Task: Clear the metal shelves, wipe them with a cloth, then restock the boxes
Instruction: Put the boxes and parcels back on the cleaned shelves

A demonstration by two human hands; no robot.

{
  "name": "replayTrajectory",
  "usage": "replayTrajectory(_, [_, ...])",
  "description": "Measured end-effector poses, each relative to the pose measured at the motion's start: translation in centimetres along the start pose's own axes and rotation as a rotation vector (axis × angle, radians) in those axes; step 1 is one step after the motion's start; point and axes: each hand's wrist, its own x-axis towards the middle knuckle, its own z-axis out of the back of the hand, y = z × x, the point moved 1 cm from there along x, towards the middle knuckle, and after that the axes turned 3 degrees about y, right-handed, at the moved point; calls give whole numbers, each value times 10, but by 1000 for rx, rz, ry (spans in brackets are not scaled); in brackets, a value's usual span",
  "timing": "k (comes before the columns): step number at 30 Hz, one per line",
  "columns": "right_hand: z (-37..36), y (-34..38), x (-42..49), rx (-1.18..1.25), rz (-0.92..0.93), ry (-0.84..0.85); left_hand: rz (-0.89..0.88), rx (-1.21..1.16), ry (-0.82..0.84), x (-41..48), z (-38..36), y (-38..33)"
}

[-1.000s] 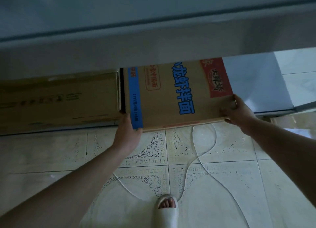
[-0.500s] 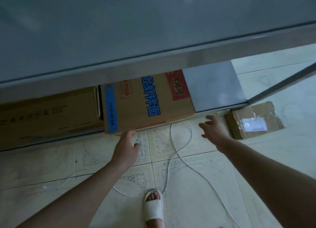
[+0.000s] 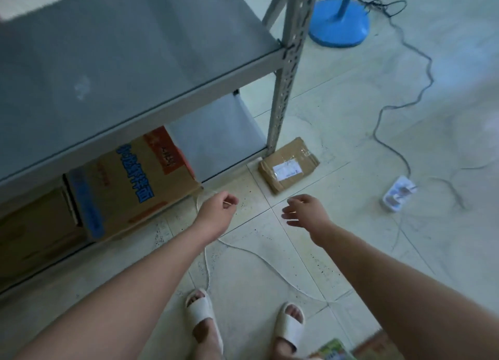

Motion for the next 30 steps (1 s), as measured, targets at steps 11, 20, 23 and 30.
replayTrajectory(11, [46,-68,115,80,-138,-73,44,197,207,163,-104,-12])
replayTrajectory(20, [17,-130,281,-60,-248,-33,77,479,218,366,-177,37])
replayTrajectory(23, [4,-132,339,109,-270,-78,84,581,203,419,-190,49])
replayTrajectory(30, [-26,-128,401,439,-310,-77,88,537,244,467,-208,69])
